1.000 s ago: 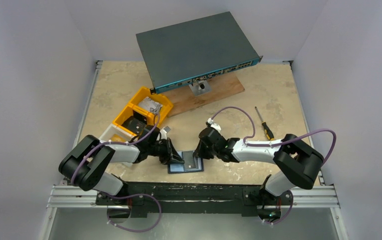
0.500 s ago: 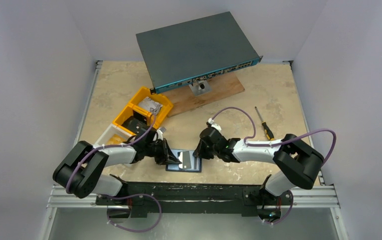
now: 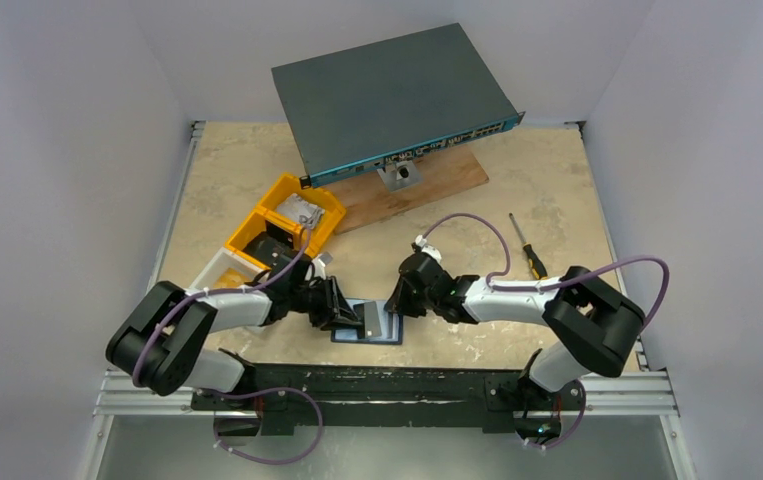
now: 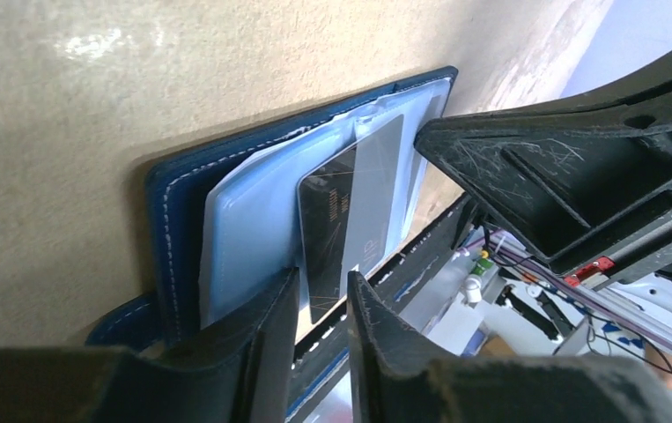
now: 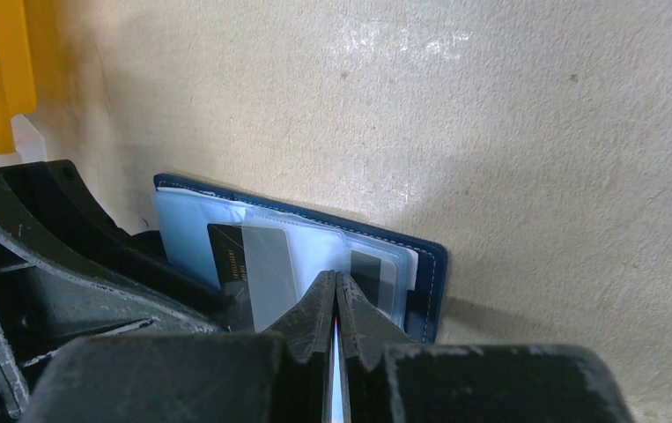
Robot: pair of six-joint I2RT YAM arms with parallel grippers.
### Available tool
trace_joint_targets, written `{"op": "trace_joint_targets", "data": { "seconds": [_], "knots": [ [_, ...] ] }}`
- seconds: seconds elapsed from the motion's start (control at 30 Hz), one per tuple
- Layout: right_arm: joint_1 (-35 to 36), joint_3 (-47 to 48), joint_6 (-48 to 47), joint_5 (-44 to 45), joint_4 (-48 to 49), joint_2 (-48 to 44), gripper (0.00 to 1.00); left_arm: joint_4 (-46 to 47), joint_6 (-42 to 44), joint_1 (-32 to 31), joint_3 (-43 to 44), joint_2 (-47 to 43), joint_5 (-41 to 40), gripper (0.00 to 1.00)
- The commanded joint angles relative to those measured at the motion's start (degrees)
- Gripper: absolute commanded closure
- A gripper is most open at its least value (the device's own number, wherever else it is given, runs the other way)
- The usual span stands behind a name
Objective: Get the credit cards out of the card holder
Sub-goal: Remove the credit card from the card holder.
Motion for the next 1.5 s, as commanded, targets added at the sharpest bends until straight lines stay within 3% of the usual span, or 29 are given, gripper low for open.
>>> {"op": "trace_joint_targets", "data": {
  "seconds": [0.0, 0.37, 0.57, 0.67, 0.9, 1.3, 1.47],
  "knots": [
    [-0.5, -1.5, -3.1, 2.6, -7.8, 3.8, 1.0, -0.3, 0.5, 0.1, 0.4, 2.4, -1.5, 0.7],
    [-0.3, -0.9, -4.8, 4.3, -8.6, 3.9, 1.0, 0.8, -2.5, -1.3, -0.8, 5.2, -4.0, 0.68],
    [1.0, -1.2, -6.3, 5.4, -9.7, -0.6, 1.0, -0.8, -3.1, -1.3, -1.4, 4.1, -6.6, 0.73],
    [1.5, -0.6, -7.2, 5.8, -10.2, -3.8, 0.91, -2.3, -2.7, -1.3, -1.0, 3.5, -7.4, 0.74],
    [2.9, 2.8, -9.2, 7.3, -14.1, -8.0, 0.86, -2.7, -2.2, -1.3, -0.5, 3.5, -7.1, 0.75],
    [6.7, 6.1, -10.1, 6.4, -11.6, -4.6, 0.87, -2.7, -1.7, -1.3, 0.0, 3.5, -6.4, 0.75],
    [6.9, 6.2, -9.7, 4.5, -9.2, 0.4, 0.92, -2.4, -1.7, -1.3, 0.4, 3.6, -5.8, 0.75]
  ]
}}
